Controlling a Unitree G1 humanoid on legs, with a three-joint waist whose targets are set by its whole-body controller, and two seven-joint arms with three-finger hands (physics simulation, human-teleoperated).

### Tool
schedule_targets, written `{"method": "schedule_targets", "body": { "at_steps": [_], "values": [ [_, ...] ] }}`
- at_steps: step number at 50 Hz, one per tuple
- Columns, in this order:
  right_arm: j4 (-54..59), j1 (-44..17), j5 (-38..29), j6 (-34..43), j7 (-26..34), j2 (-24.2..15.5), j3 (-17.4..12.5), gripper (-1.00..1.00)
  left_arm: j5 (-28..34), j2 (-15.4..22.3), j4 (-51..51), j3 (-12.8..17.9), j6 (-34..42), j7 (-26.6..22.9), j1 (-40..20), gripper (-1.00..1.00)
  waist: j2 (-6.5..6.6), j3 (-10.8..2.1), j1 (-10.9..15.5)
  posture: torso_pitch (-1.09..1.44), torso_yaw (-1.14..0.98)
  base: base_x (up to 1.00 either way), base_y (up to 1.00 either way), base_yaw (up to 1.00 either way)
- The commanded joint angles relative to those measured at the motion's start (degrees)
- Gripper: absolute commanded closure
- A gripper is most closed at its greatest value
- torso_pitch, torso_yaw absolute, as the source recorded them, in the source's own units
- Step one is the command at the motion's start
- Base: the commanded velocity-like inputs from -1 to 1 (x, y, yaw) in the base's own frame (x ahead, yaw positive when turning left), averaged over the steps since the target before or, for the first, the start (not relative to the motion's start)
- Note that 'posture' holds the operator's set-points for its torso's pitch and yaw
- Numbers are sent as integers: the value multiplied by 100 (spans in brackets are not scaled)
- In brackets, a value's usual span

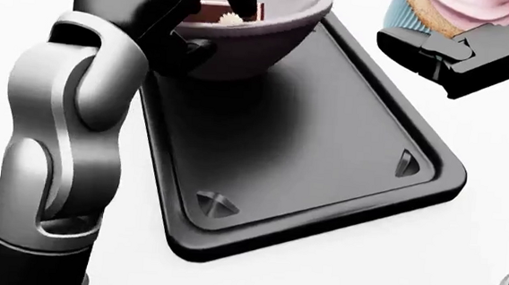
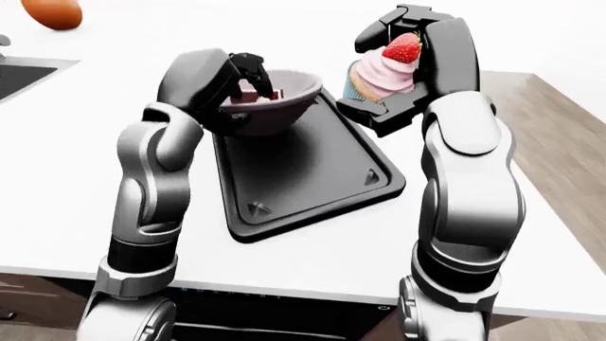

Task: Pick up the bowl with cake and place it on the tray. Pick up the cupcake and place it on the tray.

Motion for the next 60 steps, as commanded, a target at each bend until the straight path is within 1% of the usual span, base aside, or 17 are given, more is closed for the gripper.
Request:
{"method": "schedule_targets", "body": {
  "at_steps": [1,6,14,16,21,22,24,29,30,31,32,33,34,41,57,59,60],
  "values": [
    [-119,-171,-48,-153,-31,-57,-67,100,9,-2,-230,29,-34,104,-167,4,-14,-163,-3,0,0,0,0,0],
    [-87,-170,-47,-189,-20,-63,-78,100,-3,-15,-254,30,-42,97,-150,-2,-17,-166,0,0,0,0,0,0],
    [-334,-94,-87,2,55,-36,-34,100,109,-142,-1467,-9,178,-440,313,-5,-10,-146,-15,0,0,0,0,0],
    [-387,-39,-74,25,66,3,-52,100,137,-183,-1840,-9,260,-588,472,-19,-10,-144,-13,0,0,0,0,0],
    [-520,95,-58,60,79,50,-56,100,289,-295,-2658,-69,498,-1045,642,-22,-5,-145,-7,0,0,0,0,0],
    [-582,172,-50,71,87,68,-64,100,352,-387,-3006,-118,614,-1266,705,-22,-6,-142,-5,0,0,0,0,0],
    [-636,258,-42,68,77,101,-67,100,487,-464,-3321,-192,655,-1455,768,-23,-13,-136,-1,0,0,0,0,0],
    [-644,770,-4,-313,-75,406,1,100,665,-559,-3936,-158,783,-1915,706,-30,-35,-119,10,0,0,0,0,0],
    [-685,800,9,-289,-109,472,19,100,692,-553,-4018,-148,805,-1985,706,-46,-36,-122,10,0,0,0,0,0],
    [-686,826,12,-306,-129,501,45,100,709,-564,-4054,-147,832,-2023,696,-48,-35,-125,11,0,0,0,0,0],
    [-657,897,8,-376,-164,564,105,100,734,-568,-4117,-153,847,-2065,692,-77,-34,-128,10,0,0,0,0,0],
    [-622,964,1,-455,-189,616,149,100,751,-575,-4169,-151,870,-2114,678,-92,-31,-128,12,0,0,0,0,0],
    [-648,1022,-17,-464,-202,655,189,100,743,-562,-4189,-121,890,-2133,644,-100,-28,-127,14,0,0,0,0,0],
    [-539,1146,-130,-568,-201,790,286,100,733,-482,-4275,-67,1016,-2207,525,-100,-32,-132,23,0,0,0,0,0],
    [-248,1438,-437,-910,-200,1053,474,100,608,-318,-4408,16,1156,-2186,563,-100,-35,-142,28,0,0,0,0,0],
    [-174,1549,-450,-1048,-189,1110,502,73,583,-290,-4412,42,1149,-2160,596,-100,-34,-138,32,0,0,0,0,0],
    [-141,1562,-462,-1084,-186,1126,508,76,592,-288,-4435,45,1170,-2187,581,-100,-32,-137,31,0,0,0,0,0]
  ]
}}
